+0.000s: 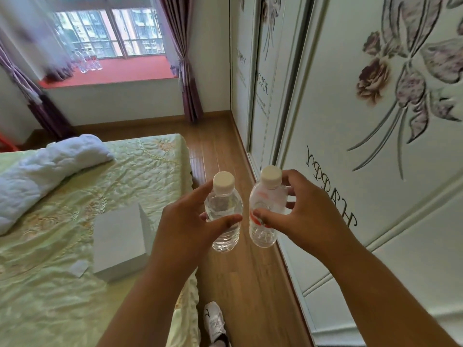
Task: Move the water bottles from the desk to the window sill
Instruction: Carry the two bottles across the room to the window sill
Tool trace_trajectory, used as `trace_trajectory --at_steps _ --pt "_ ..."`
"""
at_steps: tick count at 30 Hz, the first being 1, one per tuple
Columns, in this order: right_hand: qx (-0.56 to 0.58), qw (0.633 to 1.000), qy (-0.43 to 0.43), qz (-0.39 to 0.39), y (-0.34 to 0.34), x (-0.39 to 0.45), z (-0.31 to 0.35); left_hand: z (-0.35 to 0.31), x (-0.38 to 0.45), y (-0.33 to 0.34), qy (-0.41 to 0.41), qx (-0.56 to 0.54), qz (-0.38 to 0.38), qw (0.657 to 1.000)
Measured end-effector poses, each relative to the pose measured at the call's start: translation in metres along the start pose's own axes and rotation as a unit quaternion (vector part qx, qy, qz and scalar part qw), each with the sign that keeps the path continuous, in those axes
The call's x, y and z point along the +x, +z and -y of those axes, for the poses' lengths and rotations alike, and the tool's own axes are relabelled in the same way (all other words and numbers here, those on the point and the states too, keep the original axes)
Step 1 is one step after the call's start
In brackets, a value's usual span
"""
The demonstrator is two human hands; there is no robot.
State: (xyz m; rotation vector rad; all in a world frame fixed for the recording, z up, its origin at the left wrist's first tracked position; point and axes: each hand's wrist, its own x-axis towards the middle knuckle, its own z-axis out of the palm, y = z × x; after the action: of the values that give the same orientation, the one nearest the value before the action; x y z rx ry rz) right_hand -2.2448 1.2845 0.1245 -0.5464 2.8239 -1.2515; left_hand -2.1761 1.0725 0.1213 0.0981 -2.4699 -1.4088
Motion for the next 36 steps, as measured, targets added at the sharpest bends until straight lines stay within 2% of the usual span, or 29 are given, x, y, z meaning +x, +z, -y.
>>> trace_trajectory --at_steps 11,19,26,36 --pt "-0.035 0.999 0.007 -0.004 0.030 0.120 0.010 0.052 0.114 -0.020 0.000 -0.027 -0.010 1.000" --pt "-0.022 1.000 0.017 -0.007 0.069 0.191 0.024 0.093 0.189 -0.049 -0.008 -0.020 -0.017 1.000" --pt "-0.018 1.000 0.001 0.005 0.093 0.253 0.032 0.121 0.235 -0.066 -0.032 -0.025 -0.028 0.999" --pt "0.005 0.998 -0.029 0.047 0.112 0.369 0.008 0.147 0.323 -0.064 -0.057 0.008 -0.064 0.996"
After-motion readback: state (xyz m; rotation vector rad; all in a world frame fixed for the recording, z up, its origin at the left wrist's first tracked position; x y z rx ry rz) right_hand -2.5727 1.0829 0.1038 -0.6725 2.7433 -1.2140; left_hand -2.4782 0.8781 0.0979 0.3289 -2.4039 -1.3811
